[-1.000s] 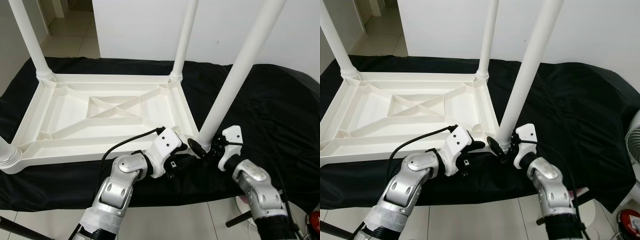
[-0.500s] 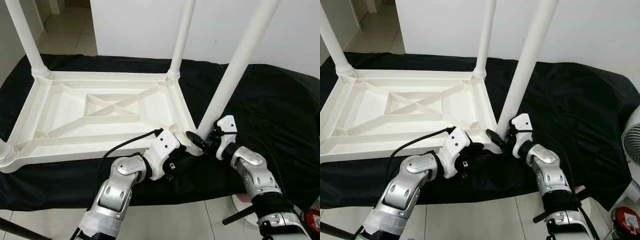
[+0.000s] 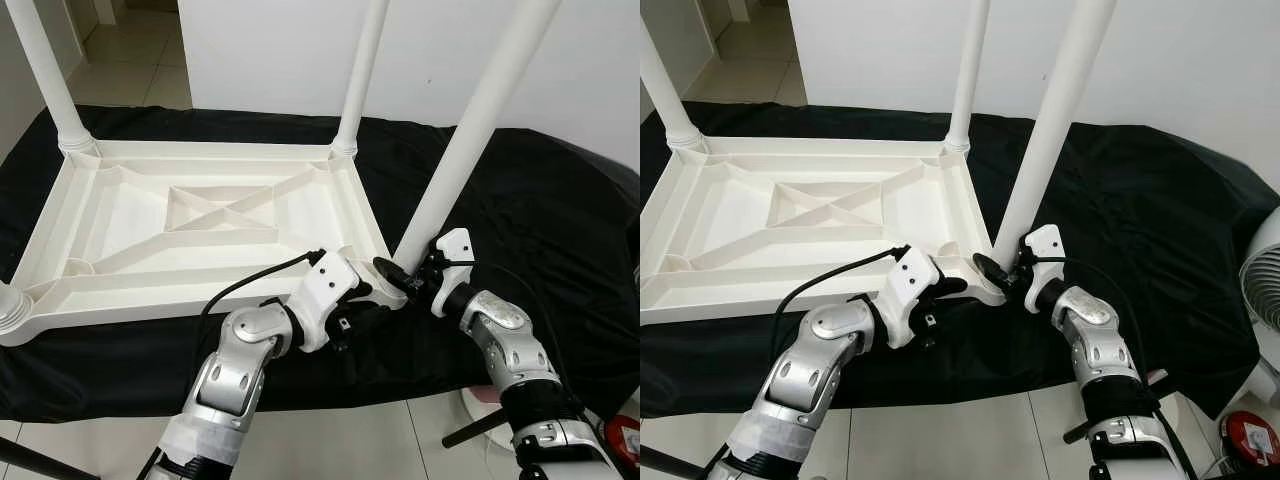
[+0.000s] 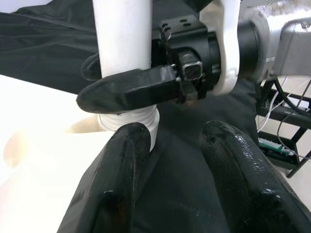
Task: Building children table
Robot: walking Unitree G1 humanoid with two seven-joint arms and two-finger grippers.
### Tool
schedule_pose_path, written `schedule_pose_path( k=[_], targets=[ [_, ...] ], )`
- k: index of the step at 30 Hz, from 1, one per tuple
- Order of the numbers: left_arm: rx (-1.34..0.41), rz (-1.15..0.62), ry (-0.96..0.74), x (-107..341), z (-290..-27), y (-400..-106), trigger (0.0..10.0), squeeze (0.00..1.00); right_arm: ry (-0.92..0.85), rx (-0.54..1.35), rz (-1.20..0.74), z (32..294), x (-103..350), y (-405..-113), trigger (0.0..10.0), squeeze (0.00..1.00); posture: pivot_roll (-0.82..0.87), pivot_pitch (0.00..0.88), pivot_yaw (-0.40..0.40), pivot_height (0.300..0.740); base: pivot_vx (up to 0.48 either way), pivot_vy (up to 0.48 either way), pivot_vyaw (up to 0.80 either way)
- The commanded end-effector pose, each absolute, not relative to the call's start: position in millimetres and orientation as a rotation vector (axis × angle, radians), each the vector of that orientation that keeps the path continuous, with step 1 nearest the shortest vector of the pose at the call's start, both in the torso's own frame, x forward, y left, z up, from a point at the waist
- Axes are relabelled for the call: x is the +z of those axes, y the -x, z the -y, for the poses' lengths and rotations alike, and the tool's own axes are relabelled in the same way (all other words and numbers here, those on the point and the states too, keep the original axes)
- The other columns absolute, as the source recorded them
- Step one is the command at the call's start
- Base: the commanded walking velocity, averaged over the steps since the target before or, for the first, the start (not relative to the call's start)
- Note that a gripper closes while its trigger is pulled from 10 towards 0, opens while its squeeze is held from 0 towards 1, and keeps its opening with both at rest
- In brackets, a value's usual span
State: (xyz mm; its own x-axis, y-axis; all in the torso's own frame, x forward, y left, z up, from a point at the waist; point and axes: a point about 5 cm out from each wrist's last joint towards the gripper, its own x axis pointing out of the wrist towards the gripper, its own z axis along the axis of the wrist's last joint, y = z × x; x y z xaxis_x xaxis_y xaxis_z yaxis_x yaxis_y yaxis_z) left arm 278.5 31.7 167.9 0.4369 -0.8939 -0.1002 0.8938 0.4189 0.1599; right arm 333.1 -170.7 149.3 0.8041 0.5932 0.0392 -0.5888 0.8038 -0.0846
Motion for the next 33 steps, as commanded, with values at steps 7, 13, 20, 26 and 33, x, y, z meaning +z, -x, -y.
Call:
schedule_pose_path(
  k=[7,13,20,26,33],
  targets=[
    [-1.001,-0.004,-0.188,163.9,-25.6,-287.1,10.0,0.00,0.082,0.305,0.040,182.0,140.8,-328.7,10.0,0.00,0.01,0.066,-0.070,0.740,0.000,0.000,0.00],
    [-1.007,-0.003,-0.208,164.0,-24.9,-290.2,10.0,0.00,0.038,0.139,0.036,174.2,136.5,-320.4,10.0,0.00,-0.01,0.059,-0.067,0.740,0.000,0.000,0.00],
    [-0.986,-0.007,-0.212,162.7,-28.5,-293.9,10.0,0.00,-0.012,-0.075,0.032,155.4,135.5,-313.5,10.0,0.00,0.00,0.042,-0.066,0.740,0.000,0.000,0.00],
    [-0.977,-0.006,-0.223,161.2,-29.6,-296.9,10.0,0.00,0.006,-0.059,0.055,152.1,138.0,-312.3,10.0,0.04,0.01,0.021,-0.066,0.740,0.000,0.000,0.00],
    [-0.974,0.005,-0.232,164.3,-30.8,-299.5,10.0,0.00,-0.011,0.011,0.088,162.1,143.8,-312.0,10.0,1.00,0.02,0.010,-0.058,0.740,0.000,0.000,0.00]
  ],
)
